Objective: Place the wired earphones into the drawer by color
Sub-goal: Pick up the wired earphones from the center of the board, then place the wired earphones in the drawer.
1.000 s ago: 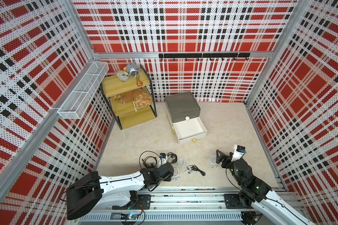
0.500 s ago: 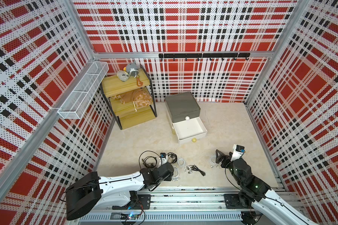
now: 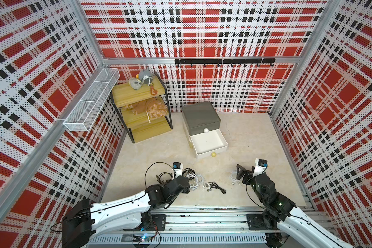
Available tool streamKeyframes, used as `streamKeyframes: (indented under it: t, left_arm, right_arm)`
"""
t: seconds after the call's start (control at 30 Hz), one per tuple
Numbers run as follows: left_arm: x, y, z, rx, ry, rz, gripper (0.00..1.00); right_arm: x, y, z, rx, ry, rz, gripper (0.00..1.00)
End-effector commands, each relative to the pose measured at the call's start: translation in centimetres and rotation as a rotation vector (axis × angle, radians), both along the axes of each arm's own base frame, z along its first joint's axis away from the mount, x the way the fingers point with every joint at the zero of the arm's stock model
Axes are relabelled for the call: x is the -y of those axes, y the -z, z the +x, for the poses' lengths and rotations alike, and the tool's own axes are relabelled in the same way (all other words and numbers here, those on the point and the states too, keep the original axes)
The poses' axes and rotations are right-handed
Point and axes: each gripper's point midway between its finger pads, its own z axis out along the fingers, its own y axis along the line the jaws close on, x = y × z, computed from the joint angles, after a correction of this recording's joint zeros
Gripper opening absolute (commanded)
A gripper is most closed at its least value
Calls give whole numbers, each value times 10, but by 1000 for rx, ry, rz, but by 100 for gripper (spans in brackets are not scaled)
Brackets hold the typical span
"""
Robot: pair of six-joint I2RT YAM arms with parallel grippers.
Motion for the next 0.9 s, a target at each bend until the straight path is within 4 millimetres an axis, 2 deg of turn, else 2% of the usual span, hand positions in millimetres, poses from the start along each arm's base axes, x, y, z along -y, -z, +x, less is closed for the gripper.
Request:
streamKeyframes:
  t: [0.0, 0.23, 0.4, 0.6, 0.87]
  left_arm:
    - [5, -52, 20, 164, -25, -12, 0]
    - [21, -124, 42, 372, -17, -53, 0]
    - [28, -154, 61, 471, -20, -33, 0]
    - [31, -172, 92, 543, -30, -11, 0]
    - [40, -173, 131, 588, -20, 51, 0]
  right_arm:
    - [0, -19, 4, 45, 9, 14, 100]
    - [0, -17, 1, 35, 4, 17, 100]
    - [1, -19, 0, 46, -1, 21, 100]
    - [-1, -20, 1, 48, -8, 15, 100]
    - [1, -19, 1, 41, 2, 12, 100]
